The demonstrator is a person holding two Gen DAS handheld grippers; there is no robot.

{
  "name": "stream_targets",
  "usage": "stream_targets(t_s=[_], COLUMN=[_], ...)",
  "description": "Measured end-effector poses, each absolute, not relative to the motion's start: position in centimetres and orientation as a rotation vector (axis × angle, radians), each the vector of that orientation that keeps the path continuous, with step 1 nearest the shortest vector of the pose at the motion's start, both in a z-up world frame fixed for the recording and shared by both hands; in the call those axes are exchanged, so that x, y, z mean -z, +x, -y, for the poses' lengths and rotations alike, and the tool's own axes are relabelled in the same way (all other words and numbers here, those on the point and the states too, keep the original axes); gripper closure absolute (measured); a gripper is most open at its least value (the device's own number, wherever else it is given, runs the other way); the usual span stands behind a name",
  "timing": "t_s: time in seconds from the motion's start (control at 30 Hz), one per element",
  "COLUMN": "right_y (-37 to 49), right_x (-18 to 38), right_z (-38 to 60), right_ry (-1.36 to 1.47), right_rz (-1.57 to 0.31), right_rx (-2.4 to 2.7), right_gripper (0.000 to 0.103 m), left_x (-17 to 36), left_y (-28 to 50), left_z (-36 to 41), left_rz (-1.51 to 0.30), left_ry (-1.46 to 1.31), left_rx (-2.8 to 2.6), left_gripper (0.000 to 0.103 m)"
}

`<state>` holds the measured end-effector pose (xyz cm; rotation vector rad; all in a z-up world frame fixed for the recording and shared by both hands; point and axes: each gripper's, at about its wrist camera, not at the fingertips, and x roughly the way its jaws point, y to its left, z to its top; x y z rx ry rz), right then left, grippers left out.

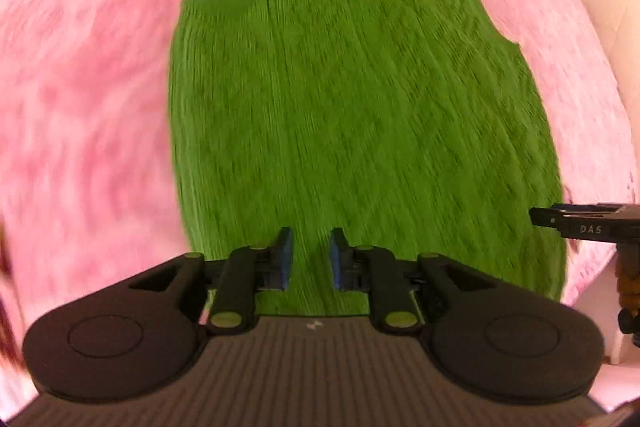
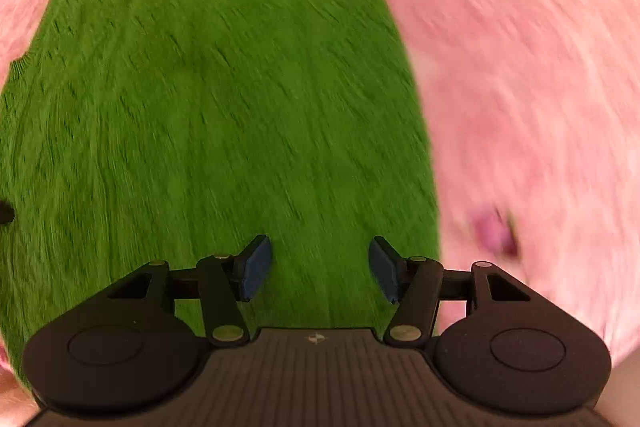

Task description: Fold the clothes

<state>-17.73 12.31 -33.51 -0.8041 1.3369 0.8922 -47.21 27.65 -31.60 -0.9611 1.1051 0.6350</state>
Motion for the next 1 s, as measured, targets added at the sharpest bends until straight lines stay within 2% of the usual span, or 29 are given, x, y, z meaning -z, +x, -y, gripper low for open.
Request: stream_targets(t_s=[0.2, 0.37, 0.43, 0.53, 0.6, 0.67, 0.73, 0.83, 1.0], right_y=[-18.5, -19.3, -19.4, -19.5, -19.6, -19.9, -20.2, -20.6, -21.1], right_x=[33.4, 31.7, 29.2, 24.5, 21.2, 19.3, 17.6, 15.0, 12.4], right_z=[-7.6, -4.7, -3.5, -1.5, 0.0, 1.8, 3.5, 6.2, 10.3], right_ry=[-0.842, -0.876, -0.839, -0.747, -0.697, -0.674, -0.654, -0.625, -0.614], right_rz=[-1.371, -1.347, -1.295, -1.211, -1.167, -1.157, -1.151, -1.140, -1.144], right_rx=[-0.931, -0.954, -0.972, -1.038, -1.062, -1.078, -1.092, -1.113, -1.122], right_gripper=[0.043, 0.042, 0.041, 0.029, 0.027, 0.019, 0.016, 0.015, 0.015], left_x=[32.2, 29.2, 27.0, 22.3, 18.9, 15.7, 12.7, 9.6, 6.8], left_y=[-49.2, -49.6, -49.2, -47.9, -47.1, -46.1, -45.1, -44.3, -44.0], left_z=[-19.7, -14.9, -12.8, -9.4, -7.1, -4.8, -2.8, 0.3, 4.0], left_rz=[-1.165, -1.171, -1.156, -1.096, -1.048, -1.003, -0.965, -0.934, -0.944], left_ry=[-0.999, -0.989, -0.962, -0.873, -0.808, -0.748, -0.687, -0.621, -0.585], left_rx=[-0.698, -0.784, -0.795, -0.852, -0.893, -0.928, -0.950, -0.993, -1.037], left_gripper=[0.084, 0.084, 0.079, 0.072, 0.066, 0.060, 0.054, 0.048, 0.046])
